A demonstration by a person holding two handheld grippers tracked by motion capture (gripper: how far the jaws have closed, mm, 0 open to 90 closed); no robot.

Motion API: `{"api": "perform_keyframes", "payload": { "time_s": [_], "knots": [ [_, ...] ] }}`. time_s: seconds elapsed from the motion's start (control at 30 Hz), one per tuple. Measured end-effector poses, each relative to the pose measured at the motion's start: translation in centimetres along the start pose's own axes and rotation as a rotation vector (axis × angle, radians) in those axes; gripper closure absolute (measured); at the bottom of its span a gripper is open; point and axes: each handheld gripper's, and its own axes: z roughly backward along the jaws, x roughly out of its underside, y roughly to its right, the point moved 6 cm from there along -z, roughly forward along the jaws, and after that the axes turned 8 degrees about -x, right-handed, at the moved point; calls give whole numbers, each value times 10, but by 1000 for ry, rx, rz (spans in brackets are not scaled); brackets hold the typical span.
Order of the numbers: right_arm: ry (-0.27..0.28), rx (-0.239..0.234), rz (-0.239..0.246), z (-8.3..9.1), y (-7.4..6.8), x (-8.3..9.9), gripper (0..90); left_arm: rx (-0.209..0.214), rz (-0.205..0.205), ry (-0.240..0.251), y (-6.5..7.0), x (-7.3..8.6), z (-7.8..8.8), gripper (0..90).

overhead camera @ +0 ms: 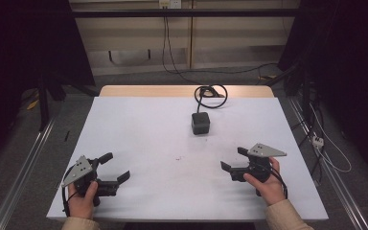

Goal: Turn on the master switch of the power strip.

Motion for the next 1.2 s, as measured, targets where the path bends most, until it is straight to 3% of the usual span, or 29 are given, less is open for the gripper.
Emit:
{"api": "perform_keyframes", "payload": {
  "time_s": [1.2],
  "knots": [
    [-15,29,0,31,4,20,109,3,-5,-1,0,0,-1,30]
  ]
}}
